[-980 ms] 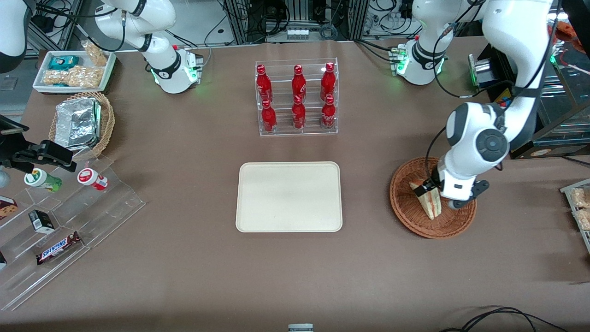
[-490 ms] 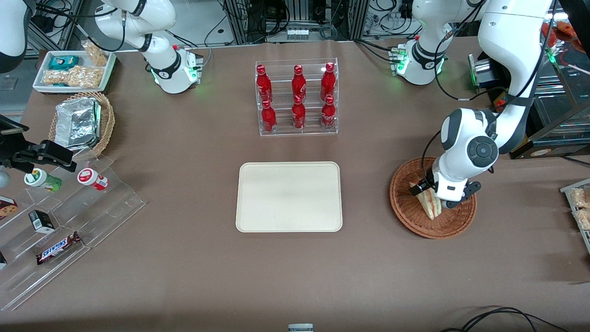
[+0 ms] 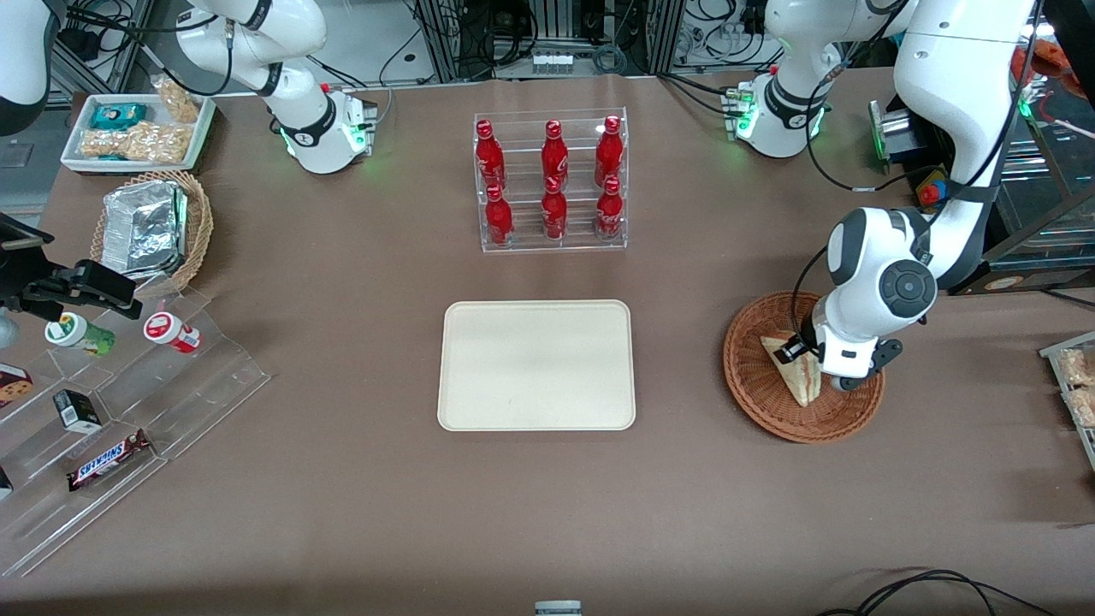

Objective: Place sandwich from basket to tray
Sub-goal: 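Lift the sandwich with the left gripper and carry it toward the tray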

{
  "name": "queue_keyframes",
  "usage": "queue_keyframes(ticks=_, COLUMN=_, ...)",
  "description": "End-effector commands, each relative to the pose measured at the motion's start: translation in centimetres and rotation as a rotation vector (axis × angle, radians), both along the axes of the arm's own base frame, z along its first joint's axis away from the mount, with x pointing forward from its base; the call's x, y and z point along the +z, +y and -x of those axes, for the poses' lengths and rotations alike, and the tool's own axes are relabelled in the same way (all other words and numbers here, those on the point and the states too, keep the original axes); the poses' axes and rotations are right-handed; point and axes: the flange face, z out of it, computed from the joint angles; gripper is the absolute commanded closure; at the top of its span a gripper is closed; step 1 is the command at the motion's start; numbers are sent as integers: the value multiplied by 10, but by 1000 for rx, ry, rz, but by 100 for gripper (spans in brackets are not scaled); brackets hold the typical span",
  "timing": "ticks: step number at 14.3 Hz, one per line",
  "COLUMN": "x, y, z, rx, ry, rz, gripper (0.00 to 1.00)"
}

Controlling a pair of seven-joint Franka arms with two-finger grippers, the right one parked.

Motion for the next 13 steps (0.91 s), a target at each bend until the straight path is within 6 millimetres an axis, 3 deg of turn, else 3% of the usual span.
queue_keyframes(ticks=1, x=1, y=-1, z=-7, rx=2, ry=-16, rz=1, gripper=99)
queue_keyframes(ticks=4, x=40, y=-18, z=-25, rx=-24, ry=-41, rz=1, gripper=100)
queue_keyframes(ticks=7, x=103, y=-93, z=-34, rx=-151, ry=-31, rz=-5, gripper=100)
queue_keyframes(ticks=8, x=122, y=-134, z=-34, rx=-212, ry=-33, rz=-1, gripper=100)
queue_keyframes(ticks=10, x=120, y=-212, z=-23, rx=-332, ry=-23, rz=11, gripper=99)
queue_keyframes(ticks=11, x=105, y=-246, z=-18, rx=-377, ry=-14, rz=19, gripper=98)
queue_keyframes(ticks=13, x=87, y=-337, z=-9, rx=-484, ry=-35, rz=44, gripper=98)
